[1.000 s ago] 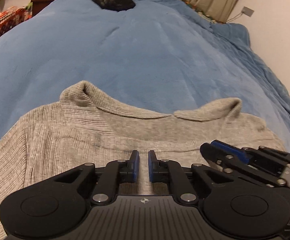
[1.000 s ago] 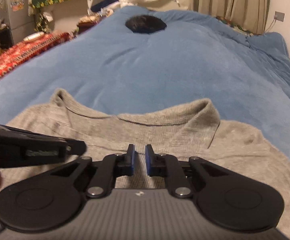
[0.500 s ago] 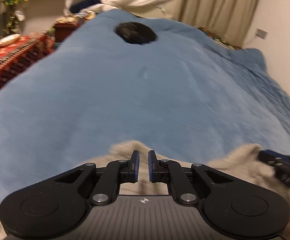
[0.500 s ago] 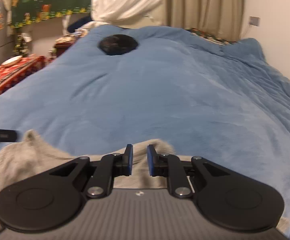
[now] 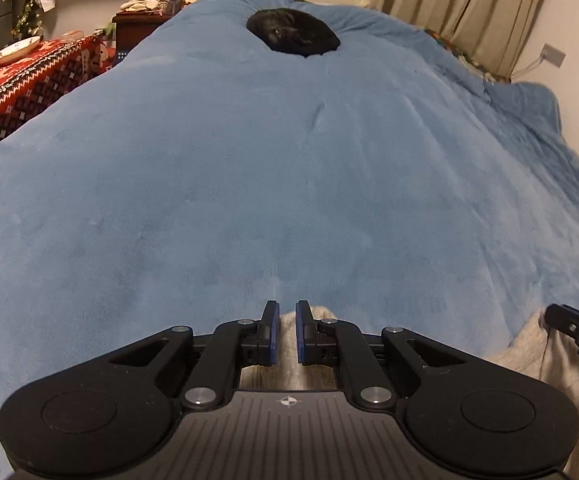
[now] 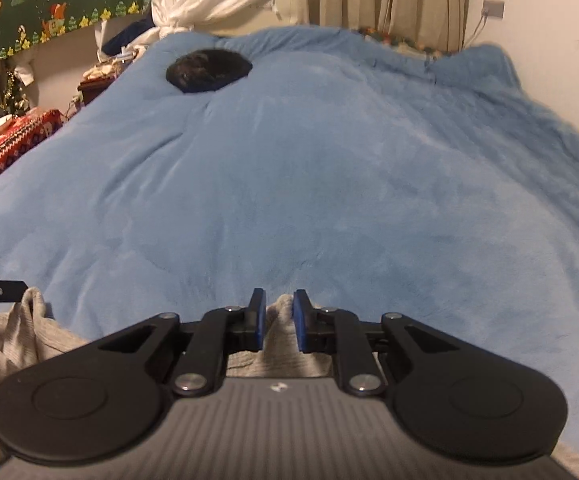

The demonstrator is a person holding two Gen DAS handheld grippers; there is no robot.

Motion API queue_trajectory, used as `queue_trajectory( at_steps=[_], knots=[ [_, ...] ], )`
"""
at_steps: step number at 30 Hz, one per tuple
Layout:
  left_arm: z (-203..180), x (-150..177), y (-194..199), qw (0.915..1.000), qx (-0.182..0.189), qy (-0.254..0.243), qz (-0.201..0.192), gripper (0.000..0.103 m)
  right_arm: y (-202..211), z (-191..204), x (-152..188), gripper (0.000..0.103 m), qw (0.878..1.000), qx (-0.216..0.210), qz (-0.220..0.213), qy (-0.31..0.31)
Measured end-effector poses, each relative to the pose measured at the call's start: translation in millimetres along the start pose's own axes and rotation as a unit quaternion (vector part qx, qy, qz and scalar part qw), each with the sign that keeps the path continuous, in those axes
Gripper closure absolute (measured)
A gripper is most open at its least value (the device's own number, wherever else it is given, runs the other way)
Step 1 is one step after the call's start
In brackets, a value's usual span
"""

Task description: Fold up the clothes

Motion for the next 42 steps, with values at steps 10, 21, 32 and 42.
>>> queue_trajectory(
  at_steps=[10,21,32,42],
  knots=[
    [7,16,85,0.9999,0.009,0.000,0.012,0.085,95,-7,1,0.024,0.999,-0.029,-0.012,0.028],
    [12,79,130,0.9954,-0.009,0.052,0.080,0.043,163,-9,57,0.001,0.999,-0.033,0.025,0.006],
    [4,131,160,0.9998,0.004,-0.012,0.016,0.024,182,-8,125,0.001,0.998,-0.047,0.037,0.020],
    [48,169,171,0.9932,-0.077,0.053,0.069,0.043,193,16,147,0.001,0.994,-0.075,0.070,0.021]
  ],
)
Point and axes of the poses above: each gripper's, at about its wrist camera, not at the fingertips, and y roughly against the way its jaws point, z to its left, x to its underside, the point moved 3 cm from there along -y, roughly the way its jaws point, and after that the axes turned 8 degrees about x, right-handed, at the moved point
